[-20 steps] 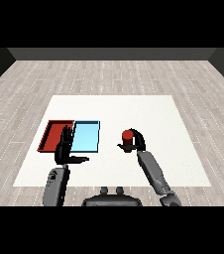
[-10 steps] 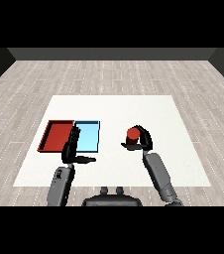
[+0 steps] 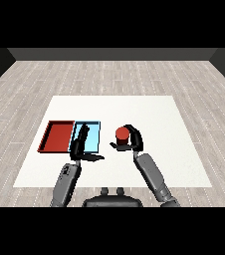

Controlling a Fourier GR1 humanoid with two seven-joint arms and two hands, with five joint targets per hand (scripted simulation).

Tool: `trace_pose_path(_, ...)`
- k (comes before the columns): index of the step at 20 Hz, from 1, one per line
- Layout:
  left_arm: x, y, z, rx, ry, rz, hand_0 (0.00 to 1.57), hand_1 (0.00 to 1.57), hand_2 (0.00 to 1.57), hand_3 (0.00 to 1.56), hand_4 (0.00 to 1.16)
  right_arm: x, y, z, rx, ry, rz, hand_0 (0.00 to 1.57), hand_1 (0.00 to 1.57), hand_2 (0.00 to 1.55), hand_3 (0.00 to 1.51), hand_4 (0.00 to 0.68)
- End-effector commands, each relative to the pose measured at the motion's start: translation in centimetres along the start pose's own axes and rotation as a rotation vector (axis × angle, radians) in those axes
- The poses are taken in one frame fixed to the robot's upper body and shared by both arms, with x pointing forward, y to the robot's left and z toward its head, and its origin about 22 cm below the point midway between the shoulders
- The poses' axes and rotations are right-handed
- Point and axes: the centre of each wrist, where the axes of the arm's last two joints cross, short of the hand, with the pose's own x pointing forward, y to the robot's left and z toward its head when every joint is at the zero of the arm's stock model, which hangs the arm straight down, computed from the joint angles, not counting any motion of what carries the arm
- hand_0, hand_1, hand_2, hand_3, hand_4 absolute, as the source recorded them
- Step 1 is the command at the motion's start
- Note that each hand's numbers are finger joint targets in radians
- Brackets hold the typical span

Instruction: Pick the red can and put it in the red box

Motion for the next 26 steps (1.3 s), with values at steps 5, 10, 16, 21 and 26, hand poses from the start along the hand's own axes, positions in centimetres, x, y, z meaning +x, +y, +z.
trace_pose_path(5, -2.3, -1.7, 0.1, -0.063, 0.065, 0.063, 0.00, 0.00, 0.00, 0.00, 0.00, -1.2, 2.5, -0.2, -0.022, 0.013, -0.029, 1.46, 1.46, 1.44, 1.39, 0.651)
trace_pose_path(10, -1.8, -4.2, -0.4, -0.067, 0.114, 0.055, 0.00, 0.00, 0.00, 0.00, 0.00, -1.4, 3.0, -0.6, 0.004, 0.004, -0.060, 1.46, 1.46, 1.44, 1.39, 0.639)
trace_pose_path(16, -3.4, -4.6, -0.3, -0.078, 0.134, 0.091, 0.00, 0.00, 0.00, 0.00, 0.00, 0.5, 3.5, -0.3, 0.006, -0.017, -0.046, 1.46, 1.46, 1.44, 1.38, 0.639)
trace_pose_path(21, -5.0, -5.9, -0.7, -0.082, 0.145, 0.090, 0.00, 0.00, 0.00, 0.00, 0.00, 0.3, 5.0, 0.6, 0.011, -0.011, -0.057, 1.45, 1.45, 1.43, 1.38, 0.637)
trace_pose_path(26, -6.2, -5.9, -2.2, -0.096, 0.166, 0.103, 0.00, 0.00, 0.00, 0.00, 0.00, 0.8, 5.8, -0.8, 0.023, -0.008, -0.069, 1.44, 1.44, 1.44, 1.38, 0.630)
